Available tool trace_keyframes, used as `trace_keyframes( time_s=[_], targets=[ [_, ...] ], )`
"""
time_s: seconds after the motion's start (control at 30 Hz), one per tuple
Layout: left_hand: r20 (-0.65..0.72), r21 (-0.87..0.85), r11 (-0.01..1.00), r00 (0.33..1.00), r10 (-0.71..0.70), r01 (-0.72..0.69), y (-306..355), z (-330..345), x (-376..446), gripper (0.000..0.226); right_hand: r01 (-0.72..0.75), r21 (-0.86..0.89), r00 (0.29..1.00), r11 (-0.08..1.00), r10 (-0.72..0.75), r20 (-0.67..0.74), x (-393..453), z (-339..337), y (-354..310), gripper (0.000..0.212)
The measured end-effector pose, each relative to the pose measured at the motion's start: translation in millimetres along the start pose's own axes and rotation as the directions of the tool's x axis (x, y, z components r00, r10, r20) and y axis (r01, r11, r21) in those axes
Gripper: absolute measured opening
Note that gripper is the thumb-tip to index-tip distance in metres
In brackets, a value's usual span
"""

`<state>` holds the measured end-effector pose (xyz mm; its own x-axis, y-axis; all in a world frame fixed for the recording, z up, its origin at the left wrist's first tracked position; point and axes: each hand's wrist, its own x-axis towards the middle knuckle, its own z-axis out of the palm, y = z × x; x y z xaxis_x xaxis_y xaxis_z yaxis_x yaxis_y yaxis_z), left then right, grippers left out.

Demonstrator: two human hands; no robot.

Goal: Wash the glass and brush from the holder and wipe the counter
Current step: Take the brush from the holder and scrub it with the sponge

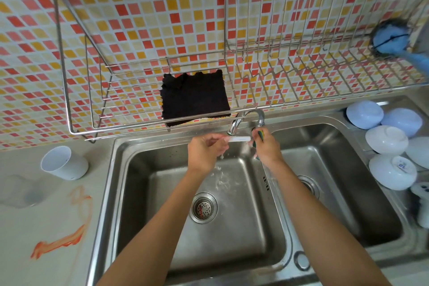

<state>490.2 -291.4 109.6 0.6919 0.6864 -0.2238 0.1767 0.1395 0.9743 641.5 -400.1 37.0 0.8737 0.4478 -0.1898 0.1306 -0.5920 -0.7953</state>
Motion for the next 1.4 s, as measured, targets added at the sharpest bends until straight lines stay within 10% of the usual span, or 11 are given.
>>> trace_keyframes(
  time_s=[0.73,0.97,1.23,1.4],
  targets=[
    [-0.071,0.013,0.999,0.997,-0.029,0.03,-8.7,-34.6,-7.2,0.015,-0.003,-0.016,1.0,1.0,0.003,0.004,4.6,-12.5,7.9,0.031],
    [-0.114,0.558,0.82,0.967,0.228,-0.128,-20.0,-77.5,-16.3,0.019,0.073,-0.022,0.99,0.997,-0.075,-0.118,-28.5,8.3,-6.8,0.045],
    [-0.117,0.663,0.746,0.974,0.195,-0.07,-58.4,-92.4,-55.0,0.017,0.07,-0.087,0.972,0.994,-0.049,0.229,-91.9,68.7,-20.7,0.058],
    [-0.117,0.674,0.725,0.948,0.296,-0.143,-53.5,-105.5,-73.9,0.016,0.148,-0.08,0.974,0.986,-0.132,0.183,-107.2,62.4,-51.5,0.057]
  ],
)
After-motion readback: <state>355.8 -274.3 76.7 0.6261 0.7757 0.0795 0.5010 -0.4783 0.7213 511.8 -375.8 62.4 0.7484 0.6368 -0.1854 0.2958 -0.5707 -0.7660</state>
